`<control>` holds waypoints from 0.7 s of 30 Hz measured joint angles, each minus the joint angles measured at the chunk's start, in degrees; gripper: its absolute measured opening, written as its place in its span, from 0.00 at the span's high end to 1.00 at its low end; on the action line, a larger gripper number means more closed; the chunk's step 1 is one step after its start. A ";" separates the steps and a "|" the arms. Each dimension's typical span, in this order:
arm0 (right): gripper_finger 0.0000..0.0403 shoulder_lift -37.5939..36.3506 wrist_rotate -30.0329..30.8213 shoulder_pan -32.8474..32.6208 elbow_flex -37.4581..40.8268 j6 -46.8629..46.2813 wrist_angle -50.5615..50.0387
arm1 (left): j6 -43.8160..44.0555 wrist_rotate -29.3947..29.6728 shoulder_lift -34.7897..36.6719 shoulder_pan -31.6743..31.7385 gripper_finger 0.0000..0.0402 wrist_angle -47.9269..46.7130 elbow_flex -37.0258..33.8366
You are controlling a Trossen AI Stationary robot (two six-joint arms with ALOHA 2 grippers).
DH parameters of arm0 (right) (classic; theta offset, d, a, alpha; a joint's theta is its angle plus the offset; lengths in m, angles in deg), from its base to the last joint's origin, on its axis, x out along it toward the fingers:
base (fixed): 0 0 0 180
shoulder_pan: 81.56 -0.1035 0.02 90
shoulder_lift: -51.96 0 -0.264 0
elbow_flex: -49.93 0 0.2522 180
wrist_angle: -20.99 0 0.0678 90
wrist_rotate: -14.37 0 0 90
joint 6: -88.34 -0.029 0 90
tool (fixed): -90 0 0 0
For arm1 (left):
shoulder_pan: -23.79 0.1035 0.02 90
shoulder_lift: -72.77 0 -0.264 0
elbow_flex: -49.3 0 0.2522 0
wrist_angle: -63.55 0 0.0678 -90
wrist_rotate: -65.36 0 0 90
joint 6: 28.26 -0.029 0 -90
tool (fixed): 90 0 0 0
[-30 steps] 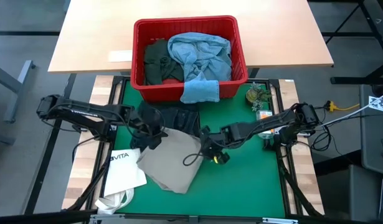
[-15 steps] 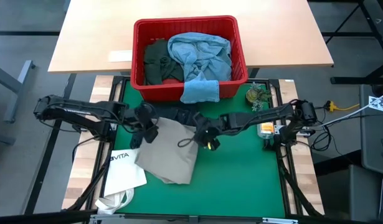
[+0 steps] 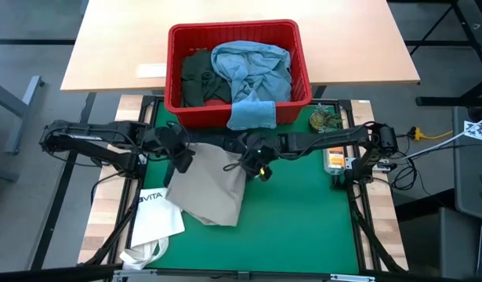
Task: Fold Laundry from Bin
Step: Stack the folded brown shorts on top of the folded dark blue pants
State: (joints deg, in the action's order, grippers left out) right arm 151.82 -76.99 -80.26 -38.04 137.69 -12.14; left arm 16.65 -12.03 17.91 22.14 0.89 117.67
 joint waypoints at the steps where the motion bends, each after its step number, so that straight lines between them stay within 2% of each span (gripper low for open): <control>1: 0.95 0.00 1.14 -0.05 0.00 0.96 -1.76 | 0.00 0.14 -0.64 0.00 0.98 0.02 0.00; 4: 0.96 0.00 6.18 -0.19 0.00 3.21 -5.09 | 0.03 0.71 -2.87 0.00 0.98 0.02 0.00; 7: 0.96 0.00 9.98 -0.12 0.00 3.72 -4.25 | 1.57 3.07 -4.59 0.00 0.97 0.00 0.00; 11: 0.95 0.00 8.60 -0.11 0.00 6.17 1.68 | 1.26 5.06 -4.35 0.02 0.97 -0.63 -0.01; 13: 0.96 0.00 6.73 -0.12 0.02 6.86 6.03 | 1.29 5.06 -3.37 0.01 0.97 -3.92 0.90; 21: 0.96 0.14 3.66 -0.09 0.02 11.60 23.17 | 2.55 7.33 -0.59 0.02 0.97 -17.69 10.67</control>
State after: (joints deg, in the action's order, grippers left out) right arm 151.95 -73.33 -80.35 -38.02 149.29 11.03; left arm 19.20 -4.70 17.32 22.17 -16.81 128.34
